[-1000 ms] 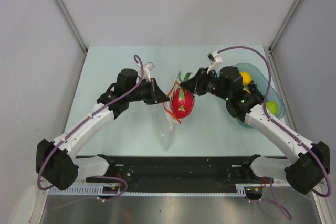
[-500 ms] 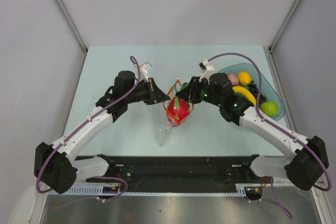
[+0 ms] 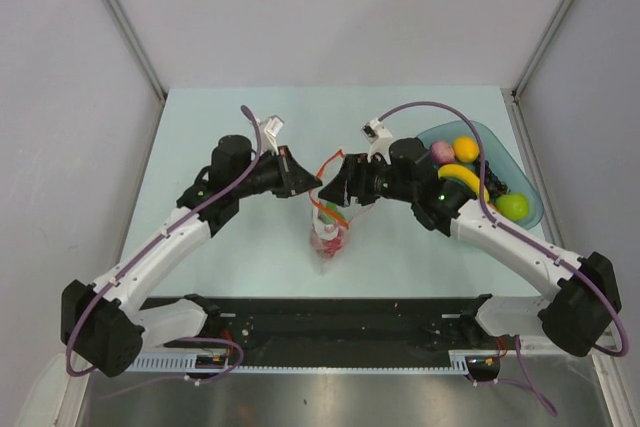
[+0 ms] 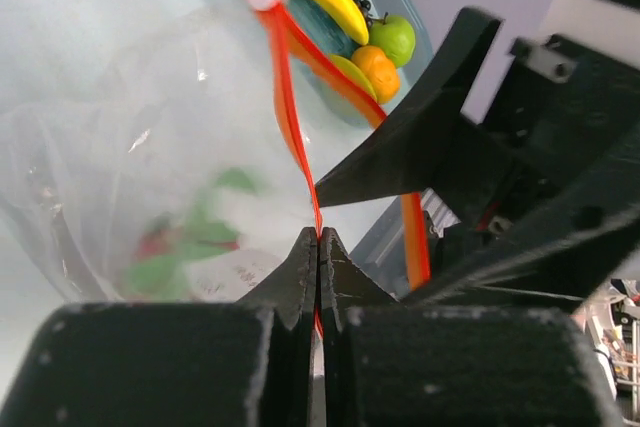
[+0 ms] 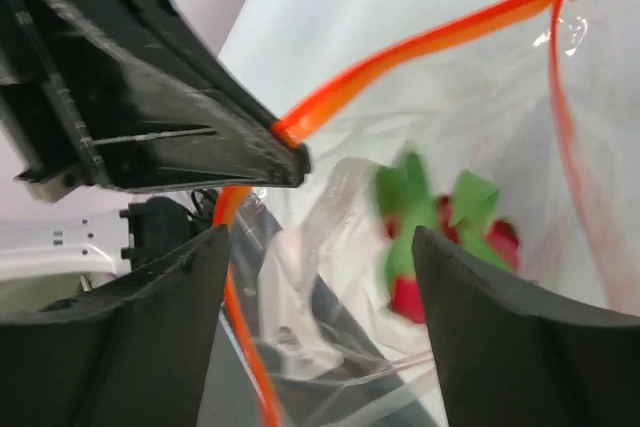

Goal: Place the food in the zip-top bag and seal the zipper
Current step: Place the fake fruit in the zipper food storage bag.

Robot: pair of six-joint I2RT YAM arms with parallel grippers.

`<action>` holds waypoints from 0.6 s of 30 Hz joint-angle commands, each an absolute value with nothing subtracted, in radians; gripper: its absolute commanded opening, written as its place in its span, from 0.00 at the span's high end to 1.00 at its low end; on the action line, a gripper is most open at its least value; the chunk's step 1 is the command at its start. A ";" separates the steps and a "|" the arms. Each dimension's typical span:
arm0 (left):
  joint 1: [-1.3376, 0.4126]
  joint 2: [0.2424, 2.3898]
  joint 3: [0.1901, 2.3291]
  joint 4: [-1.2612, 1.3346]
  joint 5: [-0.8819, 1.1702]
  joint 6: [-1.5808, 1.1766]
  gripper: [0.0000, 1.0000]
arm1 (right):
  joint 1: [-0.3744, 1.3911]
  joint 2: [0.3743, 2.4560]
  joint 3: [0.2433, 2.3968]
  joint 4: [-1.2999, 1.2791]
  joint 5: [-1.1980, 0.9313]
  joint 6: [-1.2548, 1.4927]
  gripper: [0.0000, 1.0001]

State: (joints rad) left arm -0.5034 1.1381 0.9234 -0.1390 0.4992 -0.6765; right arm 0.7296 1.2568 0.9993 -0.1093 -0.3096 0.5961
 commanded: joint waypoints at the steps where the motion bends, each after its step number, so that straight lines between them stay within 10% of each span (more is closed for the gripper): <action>1: -0.503 1.101 0.928 -0.152 0.463 -0.637 1.00 | 0.704 1.243 1.117 -0.139 -0.402 0.490 0.14; 18: -0.502 1.154 0.977 -0.253 0.440 -0.549 1.00 | 0.141 1.215 1.319 -0.665 -0.663 -0.122 0.09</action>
